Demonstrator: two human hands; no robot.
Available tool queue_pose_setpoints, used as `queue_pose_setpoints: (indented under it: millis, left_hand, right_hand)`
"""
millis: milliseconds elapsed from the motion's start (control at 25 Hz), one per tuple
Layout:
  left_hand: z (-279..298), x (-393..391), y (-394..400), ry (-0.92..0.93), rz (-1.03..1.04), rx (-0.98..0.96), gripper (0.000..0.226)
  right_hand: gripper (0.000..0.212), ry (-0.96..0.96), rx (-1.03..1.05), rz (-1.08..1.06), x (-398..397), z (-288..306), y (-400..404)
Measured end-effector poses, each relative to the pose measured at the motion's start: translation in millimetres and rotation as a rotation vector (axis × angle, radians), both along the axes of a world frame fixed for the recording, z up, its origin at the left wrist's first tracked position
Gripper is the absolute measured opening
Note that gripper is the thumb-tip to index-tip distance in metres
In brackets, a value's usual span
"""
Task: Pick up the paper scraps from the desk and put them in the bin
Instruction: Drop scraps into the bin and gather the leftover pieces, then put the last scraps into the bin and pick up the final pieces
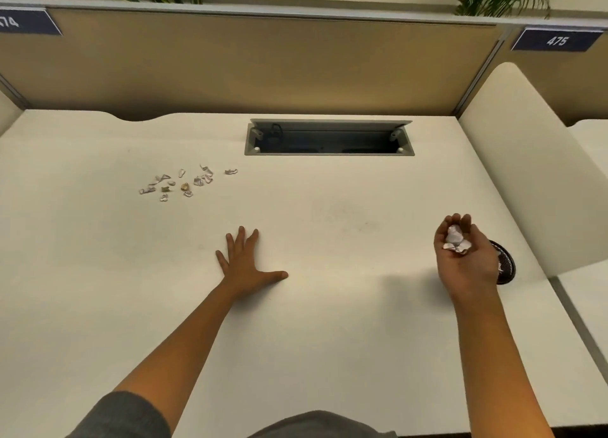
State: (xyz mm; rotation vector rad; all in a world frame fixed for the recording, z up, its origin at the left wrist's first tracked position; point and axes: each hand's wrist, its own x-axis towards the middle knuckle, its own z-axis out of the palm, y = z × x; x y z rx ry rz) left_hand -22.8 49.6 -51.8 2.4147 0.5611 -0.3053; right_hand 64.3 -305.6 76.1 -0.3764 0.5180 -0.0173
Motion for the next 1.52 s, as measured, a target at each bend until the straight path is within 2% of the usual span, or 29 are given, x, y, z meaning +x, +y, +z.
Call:
queue_pose_setpoints:
  millis: [120, 280, 320, 520, 600, 720, 840, 960, 1040, 1240, 1520]
  left_hand:
    - [0, 0, 1, -0.016, 0.003, -0.008, 0.127]
    - [0, -2, 1, -0.031, 0.014, -0.009, 0.125]
    - [0, -2, 2, -0.033, 0.016, -0.006, 0.125]
    - [1, -3, 2, -0.035, 0.014, 0.000, 0.124]
    - [2, -2, 0, -0.032, 0.015, 0.005, 0.124]
    - [1, -3, 1, -0.035, 0.016, -0.001, 0.125]
    - [2, -2, 1, -0.049, 0.022, -0.012, 0.125]
    - [1, -2, 1, -0.049, 0.016, -0.010, 0.126]
    - [0, -2, 2, -0.055, 0.015, -0.013, 0.126]
    - [-3, -3, 4, -0.064, 0.014, -0.023, 0.125]
    - [0, -4, 9, -0.082, -0.002, -0.046, 0.124]
  right_hand:
    - [0.019, -0.092, -0.226, -0.113, 10, 4, -48]
    - [0.023, -0.041, -0.846, -0.143, 15, -9, -71]
    - [0.024, -0.030, -0.945, -0.125, 14, -14, -72]
    - [0.029, -0.030, -1.185, -0.001, 11, -28, -80]
    - [0.034, -0.025, -1.305, 0.111, 10, -26, -87]
    - [0.031, -0.017, -1.695, 0.289, -1, -30, -94]
    - [0.021, 0.051, -1.977, 0.181, -12, -35, -90]
    - [0.016, 0.143, -2.101, 0.139, -10, -35, -82]
    - [0.013, 0.174, -2.150, 0.186, -5, -34, -78]
    - [0.015, 0.256, -2.132, 0.345, 6, -28, -77]
    - [0.023, 0.237, -2.146, 0.237, 3, -27, -69]
